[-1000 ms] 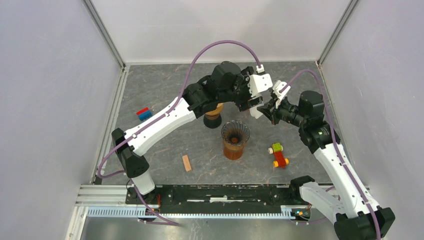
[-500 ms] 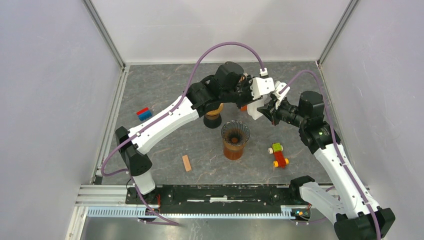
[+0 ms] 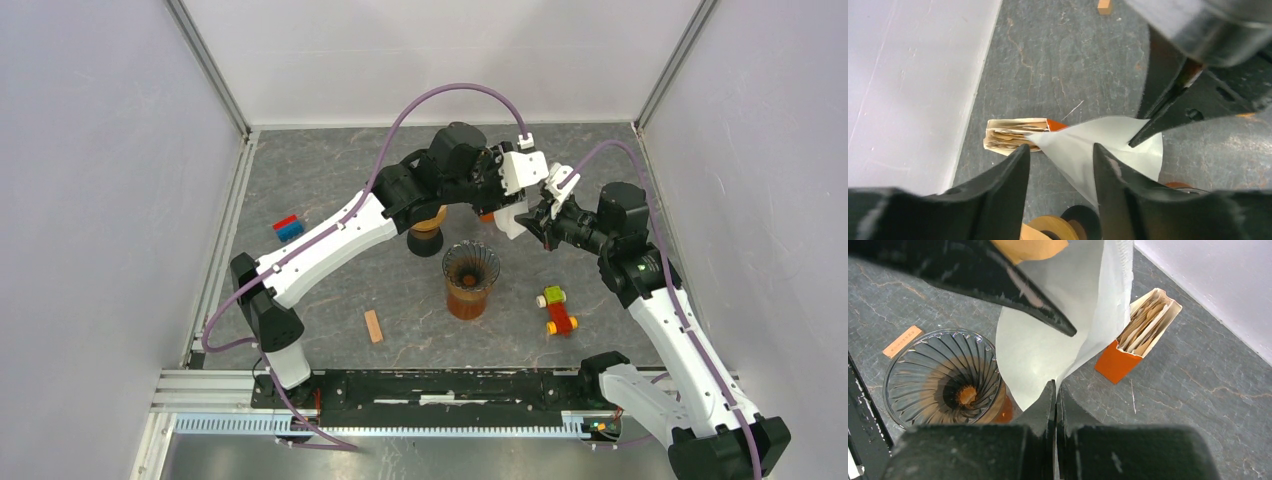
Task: Place the coffee filter in the dripper
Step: Pick up the coffee filter from the coffee filter holder.
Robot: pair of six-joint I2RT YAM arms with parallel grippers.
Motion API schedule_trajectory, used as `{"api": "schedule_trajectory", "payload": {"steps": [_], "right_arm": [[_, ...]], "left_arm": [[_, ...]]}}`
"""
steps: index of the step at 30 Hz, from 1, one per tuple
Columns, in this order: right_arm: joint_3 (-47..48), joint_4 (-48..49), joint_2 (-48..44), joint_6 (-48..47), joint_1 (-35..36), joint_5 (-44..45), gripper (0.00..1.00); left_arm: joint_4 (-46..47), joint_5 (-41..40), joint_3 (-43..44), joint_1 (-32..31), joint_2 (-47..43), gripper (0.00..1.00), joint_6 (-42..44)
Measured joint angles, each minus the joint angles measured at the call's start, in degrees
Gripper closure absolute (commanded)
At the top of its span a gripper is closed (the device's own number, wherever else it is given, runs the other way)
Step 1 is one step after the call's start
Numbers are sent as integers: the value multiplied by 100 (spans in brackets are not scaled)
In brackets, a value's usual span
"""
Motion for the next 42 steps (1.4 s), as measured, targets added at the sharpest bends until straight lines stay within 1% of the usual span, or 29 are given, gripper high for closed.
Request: {"api": "schedule_trajectory", "payload": {"steps": [2, 6, 12, 19, 22, 26, 29, 39, 41, 42], "right_arm": [[0, 0, 0, -15, 0, -2, 100], [-2, 0, 0, -15, 0, -4, 100], [-2, -2, 0, -59, 0, -28, 100], [-2, -120, 0, -380, 0, -28, 100], [-22, -177, -17, -522, 0, -39, 100], [-98, -208, -83, -643, 0, -116, 100], [-118, -212, -101, -678, 2, -136, 100], [-122, -203, -101, -660, 2, -118, 100], [-122, -199, -101, -634, 2, -98, 100], [-122, -197, -101, -616, 2, -85, 100]], "left_arm": [[39, -131, -9, -2, -2, 27, -39], [168, -407, -52, -20, -2, 20, -61], [284, -619, -116, -94, -2, 14, -52], [195, -428, -116, -103, -2, 11, 146], [111, -264, -116, -103, -2, 18, 214], [-9, -9, -105, -98, -2, 36, 247], [-68, 140, -101, -87, -2, 45, 243], [-57, 186, -105, -39, -2, 63, 225], [-46, 168, -105, -39, -2, 69, 190], [-44, 164, -105, -39, -2, 74, 175]]}}
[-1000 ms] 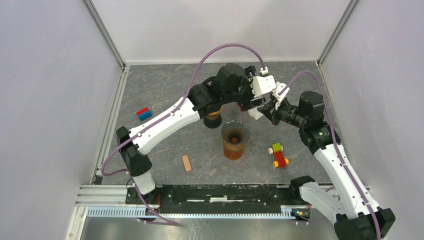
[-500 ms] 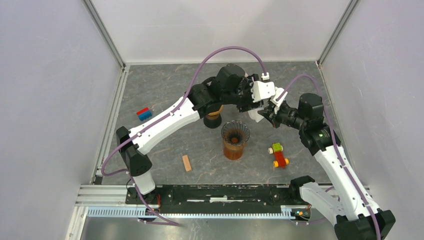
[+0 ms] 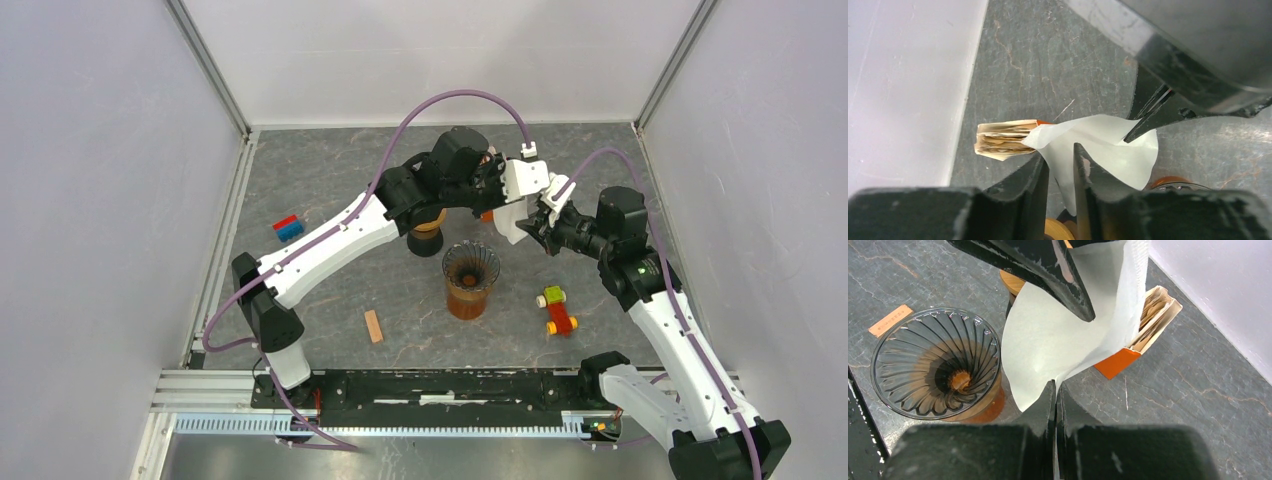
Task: Place the coffee filter in the dripper
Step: Pick up the coffee filter from the coffee filter holder.
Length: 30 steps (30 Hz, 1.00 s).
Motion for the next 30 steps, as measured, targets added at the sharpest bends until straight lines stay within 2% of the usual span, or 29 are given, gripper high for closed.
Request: {"api": "schedule_trajectory", "payload": {"steps": [5, 11, 12, 14, 21, 26, 30], "right_arm": [[0, 2, 0, 70, 0, 63, 100], [-7, 17, 0, 131, 0, 236, 100], [-17, 33, -2, 153, 0, 289, 98], [-31, 44, -2, 208, 0, 426, 88], [-4, 44, 7, 420, 0, 737, 66], [138, 50, 68, 546, 0, 824, 55], [199, 87, 146, 656, 0, 807, 52]], "left_arm": [[11, -11, 0, 0, 0, 86, -214], [59, -98, -83, 0, -22, 93, -387], [72, -140, -107, 0, -31, 94, -433], [109, -210, -168, 0, -48, 98, -581], [297, -485, -389, -7, -151, 98, -1421], [461, -745, -409, -35, -173, 98, -2013], [542, -1069, -409, -103, -173, 98, -2441]]}}
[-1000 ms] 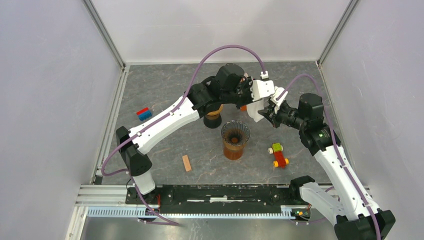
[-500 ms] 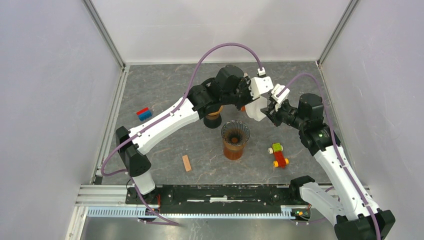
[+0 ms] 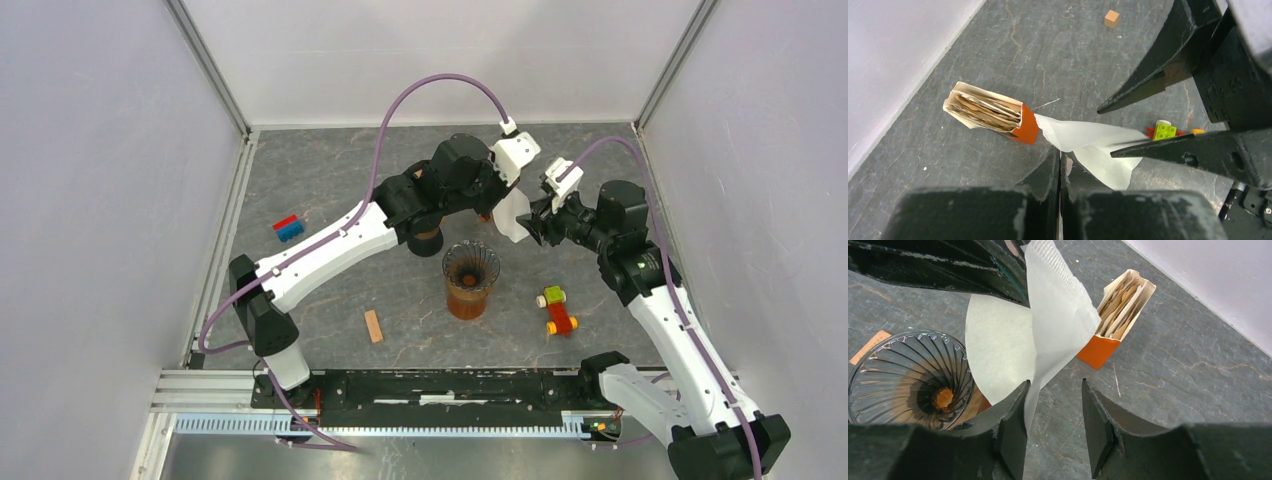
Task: Place the coffee filter in the dripper
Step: Pick up the coffee filter from the coffee filter holder.
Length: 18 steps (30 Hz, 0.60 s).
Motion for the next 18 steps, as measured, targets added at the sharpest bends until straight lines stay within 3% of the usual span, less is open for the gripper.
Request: {"api": "schedule_trajectory", "payload": {"steps": [8, 18], "right_arm": [[7, 48, 72, 238, 0, -52, 50], [181, 142, 122, 444, 0, 658, 61]], "left_arm": [[133, -756, 0, -212, 0, 98, -490], [142, -1377, 129, -365, 83, 98, -1207]]}}
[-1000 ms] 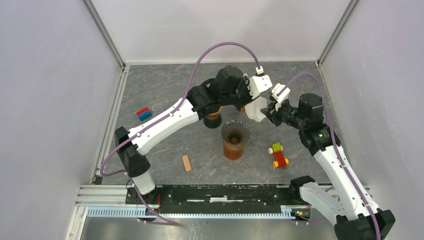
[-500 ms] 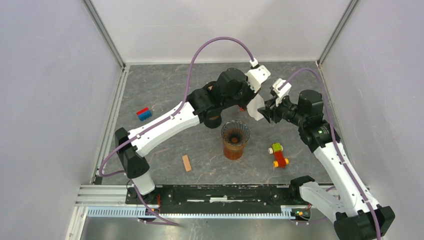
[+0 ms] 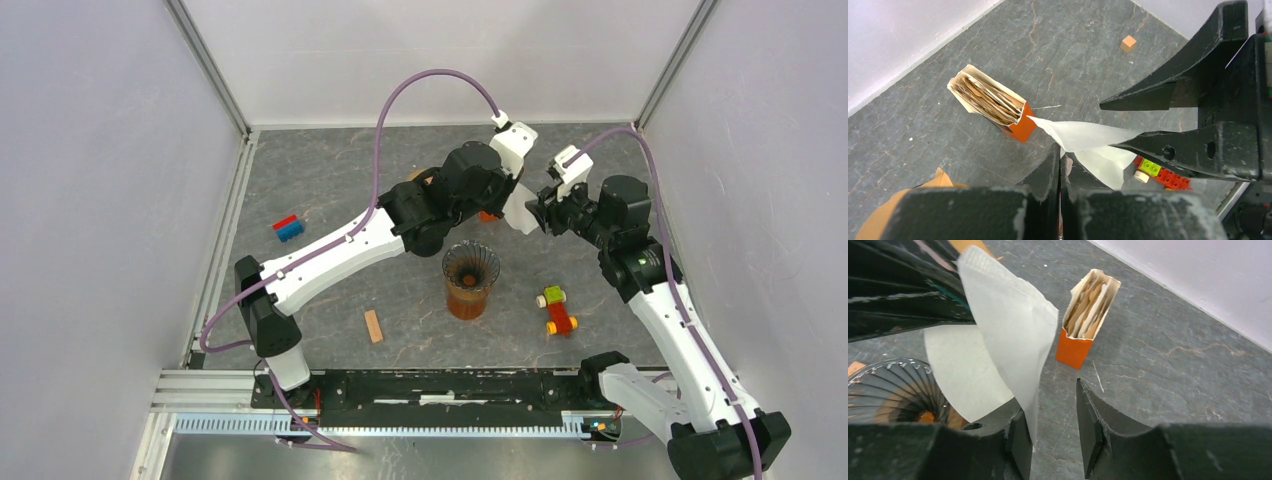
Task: Place the coffee filter in the dripper
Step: Pick up the coffee filter from the coffee filter holder.
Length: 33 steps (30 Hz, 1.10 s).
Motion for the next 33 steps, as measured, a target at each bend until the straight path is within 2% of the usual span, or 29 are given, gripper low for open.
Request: {"api": "schedule_trajectory", "payload": {"steps": [11, 14, 16, 19, 24, 30, 33], "right_arm": [[33, 85, 101, 61, 0, 439, 63], [33, 120, 127, 79, 0, 400, 81], [33, 120, 131, 85, 0, 387, 91], [33, 122, 131, 76, 0, 356, 100], [33, 120, 138, 85, 0, 138, 100], [33, 125, 146, 81, 37, -107, 100], [33, 125, 144, 79, 48, -181, 100]], "left_arm": [[-24, -149, 55, -22, 15, 95, -874], [-31, -146, 55, -22, 15, 91, -940], [-33, -151, 55, -24, 15, 85, -944], [-4, -201, 50, -35, 15, 77, -925], [149, -361, -4, -57, 15, 63, -616], [326, -549, -79, -92, 15, 39, -24], [400, -658, -87, -131, 15, 33, 236]]}}
